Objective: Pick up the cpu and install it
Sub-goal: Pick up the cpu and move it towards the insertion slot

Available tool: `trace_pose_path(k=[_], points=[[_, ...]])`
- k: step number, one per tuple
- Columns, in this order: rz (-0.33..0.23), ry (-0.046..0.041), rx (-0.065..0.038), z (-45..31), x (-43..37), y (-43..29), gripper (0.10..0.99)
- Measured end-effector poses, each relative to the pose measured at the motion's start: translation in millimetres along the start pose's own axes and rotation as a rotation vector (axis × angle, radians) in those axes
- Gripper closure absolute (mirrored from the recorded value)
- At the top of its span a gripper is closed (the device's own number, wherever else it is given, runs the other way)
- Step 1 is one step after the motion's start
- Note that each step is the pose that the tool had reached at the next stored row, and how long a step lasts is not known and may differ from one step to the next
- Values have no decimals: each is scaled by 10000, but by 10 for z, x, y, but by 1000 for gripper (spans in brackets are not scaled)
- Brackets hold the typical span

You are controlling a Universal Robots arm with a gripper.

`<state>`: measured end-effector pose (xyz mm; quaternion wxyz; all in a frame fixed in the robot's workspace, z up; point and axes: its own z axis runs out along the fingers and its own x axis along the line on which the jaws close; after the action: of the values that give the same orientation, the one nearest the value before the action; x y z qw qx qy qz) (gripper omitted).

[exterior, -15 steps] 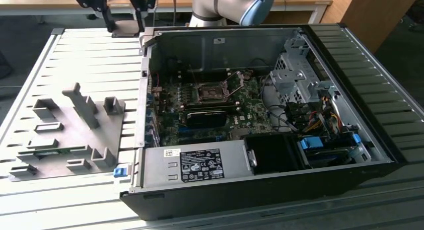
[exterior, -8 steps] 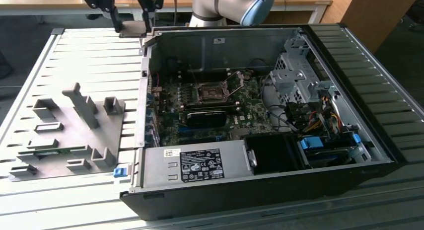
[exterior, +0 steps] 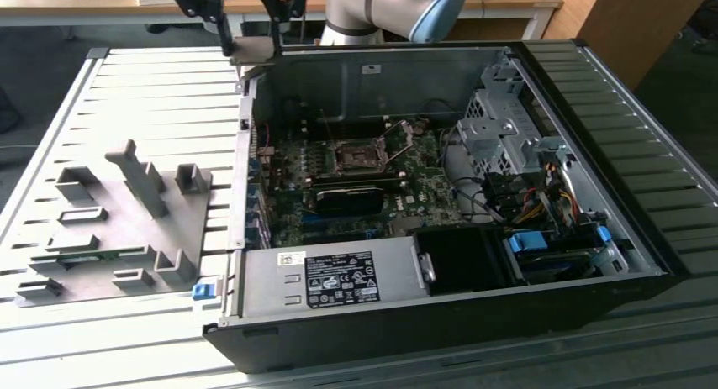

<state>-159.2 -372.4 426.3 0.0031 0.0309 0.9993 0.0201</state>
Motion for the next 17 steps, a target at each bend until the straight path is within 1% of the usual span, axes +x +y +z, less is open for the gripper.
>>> trace_pose_path(k=[2, 6, 13, 17], points=[[2, 0, -1, 9, -82, 5, 541], [2, 0, 0, 16, -223, 13, 541], [2, -1, 0, 23, -409, 25, 541], [1, -1, 0, 26, -501, 30, 541]])
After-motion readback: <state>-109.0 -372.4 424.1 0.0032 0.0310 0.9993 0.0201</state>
